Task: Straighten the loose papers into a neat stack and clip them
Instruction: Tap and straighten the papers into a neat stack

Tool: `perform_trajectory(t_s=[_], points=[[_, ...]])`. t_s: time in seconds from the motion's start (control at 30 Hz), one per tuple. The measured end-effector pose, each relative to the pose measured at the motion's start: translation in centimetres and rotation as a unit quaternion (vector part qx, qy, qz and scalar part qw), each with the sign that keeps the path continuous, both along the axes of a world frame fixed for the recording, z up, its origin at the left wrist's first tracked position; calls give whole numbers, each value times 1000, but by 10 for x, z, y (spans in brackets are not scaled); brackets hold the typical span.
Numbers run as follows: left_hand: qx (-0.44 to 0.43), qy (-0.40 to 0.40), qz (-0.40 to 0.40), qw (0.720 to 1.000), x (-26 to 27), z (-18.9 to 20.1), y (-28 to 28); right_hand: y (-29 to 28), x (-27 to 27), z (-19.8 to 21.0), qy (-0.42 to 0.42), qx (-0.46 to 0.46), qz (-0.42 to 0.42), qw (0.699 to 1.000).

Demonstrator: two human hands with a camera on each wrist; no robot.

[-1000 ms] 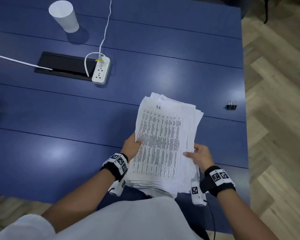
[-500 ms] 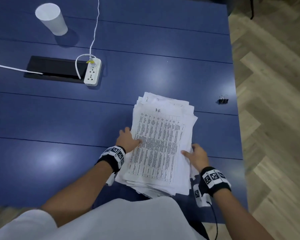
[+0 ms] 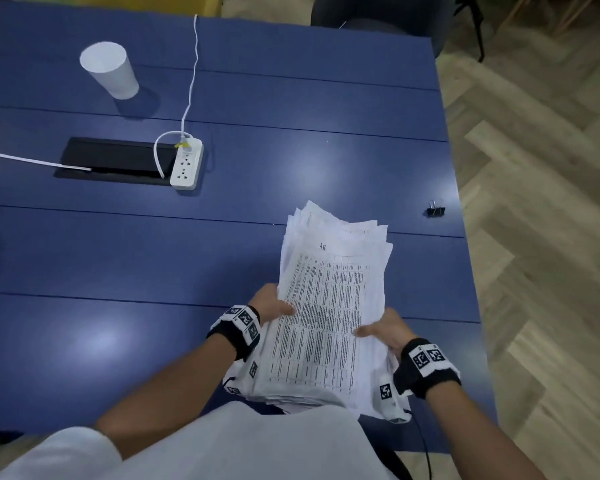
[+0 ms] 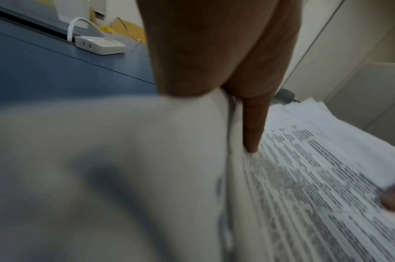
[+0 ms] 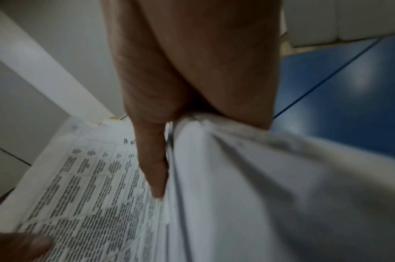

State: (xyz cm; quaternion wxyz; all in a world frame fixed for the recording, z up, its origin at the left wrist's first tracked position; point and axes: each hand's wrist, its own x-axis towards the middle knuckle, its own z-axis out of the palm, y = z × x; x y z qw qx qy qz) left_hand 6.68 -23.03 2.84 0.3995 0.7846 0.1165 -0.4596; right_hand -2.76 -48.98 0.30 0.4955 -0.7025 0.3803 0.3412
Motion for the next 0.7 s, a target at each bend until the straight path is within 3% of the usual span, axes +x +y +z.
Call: perform_trajectory(t_s=[0.13, 0.23, 0.37, 0.43, 0.5, 0.6, 0.7], points=[[-95, -94, 25, 991, -7, 22, 3, -4, -10, 13, -103, 38, -82, 991], [-172, -190, 66, 964, -2, 60, 3, -6, -3, 46, -196, -16, -115, 974], [-197, -331, 150, 911, 9, 98, -3, 5, 17, 107, -379, -47, -185, 905], [-221, -369, 170, 887, 12, 116, -6, 10, 25, 137, -437, -33, -173, 882], [-266, -377, 157, 873, 19, 130, -9, 4, 32, 142, -458, -33, -119, 880], [-280, -410, 79, 864, 33, 143, -11, -9, 43, 144, -400, 11, -108, 910], [-258, -429, 63, 863, 52, 138, -6, -15, 50, 152, -440, 7, -131, 888]])
